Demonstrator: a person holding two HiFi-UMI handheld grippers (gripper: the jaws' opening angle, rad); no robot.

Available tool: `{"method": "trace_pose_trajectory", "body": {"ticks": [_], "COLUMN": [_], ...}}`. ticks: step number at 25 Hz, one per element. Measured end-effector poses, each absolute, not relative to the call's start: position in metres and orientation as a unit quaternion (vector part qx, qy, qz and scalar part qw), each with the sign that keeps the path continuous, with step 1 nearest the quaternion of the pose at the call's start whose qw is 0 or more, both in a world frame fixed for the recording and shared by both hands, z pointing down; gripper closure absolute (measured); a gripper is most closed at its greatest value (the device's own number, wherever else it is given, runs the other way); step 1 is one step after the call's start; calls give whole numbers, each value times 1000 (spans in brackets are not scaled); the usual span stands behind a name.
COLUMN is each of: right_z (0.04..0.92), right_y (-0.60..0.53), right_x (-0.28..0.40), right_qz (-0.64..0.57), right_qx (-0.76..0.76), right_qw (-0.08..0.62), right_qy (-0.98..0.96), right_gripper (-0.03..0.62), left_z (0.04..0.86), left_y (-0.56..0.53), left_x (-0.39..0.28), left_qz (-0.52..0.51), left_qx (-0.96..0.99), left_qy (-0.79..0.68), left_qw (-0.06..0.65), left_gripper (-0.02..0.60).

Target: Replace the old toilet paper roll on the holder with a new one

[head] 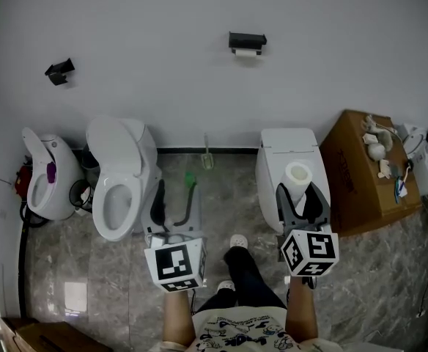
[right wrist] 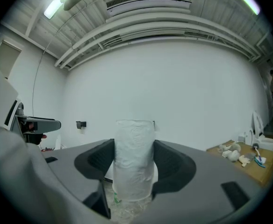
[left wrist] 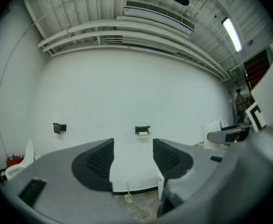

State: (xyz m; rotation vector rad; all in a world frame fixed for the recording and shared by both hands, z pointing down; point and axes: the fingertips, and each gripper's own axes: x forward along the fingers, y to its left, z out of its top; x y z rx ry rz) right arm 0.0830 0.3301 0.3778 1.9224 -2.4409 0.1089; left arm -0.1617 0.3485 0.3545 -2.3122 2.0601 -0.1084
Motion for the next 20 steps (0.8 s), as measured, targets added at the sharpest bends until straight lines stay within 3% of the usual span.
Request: {"method": "trace_pose_trajectory", "body": {"ticks": [20], "right_z": [347], "right_y": [87], "right_x": [94], "right_qz": [22], "right_qx": [592], "right_qw": [5], "right_qy": [-806], "right_gripper": [319], "left_z": [331], "left_y": [128], "left_x": [-153], "left_qz": [-35], "left_qx": [-714], "left_qy": [699], "left_qw": [35], "left_gripper": [339]}}
